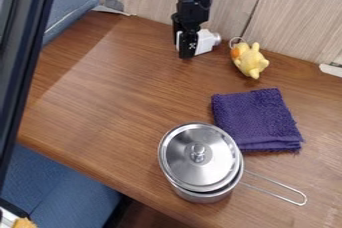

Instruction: Move the white jar to the top center of the table

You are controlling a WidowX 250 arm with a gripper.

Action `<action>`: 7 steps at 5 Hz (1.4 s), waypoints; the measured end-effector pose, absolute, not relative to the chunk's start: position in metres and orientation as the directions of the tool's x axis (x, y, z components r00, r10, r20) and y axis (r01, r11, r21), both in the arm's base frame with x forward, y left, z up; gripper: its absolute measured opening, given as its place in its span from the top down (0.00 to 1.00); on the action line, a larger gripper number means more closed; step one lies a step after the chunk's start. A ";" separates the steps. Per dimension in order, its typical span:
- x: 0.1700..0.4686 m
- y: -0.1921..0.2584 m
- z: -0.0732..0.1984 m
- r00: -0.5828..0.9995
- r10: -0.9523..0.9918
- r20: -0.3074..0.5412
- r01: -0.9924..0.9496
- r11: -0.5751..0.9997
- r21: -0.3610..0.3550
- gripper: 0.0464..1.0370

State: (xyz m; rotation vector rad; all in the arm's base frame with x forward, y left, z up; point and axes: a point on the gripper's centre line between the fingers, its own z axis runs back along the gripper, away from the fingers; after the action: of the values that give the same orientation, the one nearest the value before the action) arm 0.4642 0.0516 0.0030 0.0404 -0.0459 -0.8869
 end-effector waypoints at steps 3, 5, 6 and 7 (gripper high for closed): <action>0.460 0.052 -0.002 0.661 -0.751 -0.003 0.748 0.658 0.086 0.04; 0.462 0.050 0.017 0.686 -0.726 0.048 0.718 0.686 0.117 0.04; 0.465 0.050 0.042 0.704 -0.704 0.092 0.686 0.708 0.164 0.04; 0.457 0.048 0.061 0.725 -0.679 0.117 0.660 0.733 0.165 0.04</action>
State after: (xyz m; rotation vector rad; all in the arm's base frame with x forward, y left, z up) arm 0.4573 0.0480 0.0615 0.1149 -0.1742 -0.7402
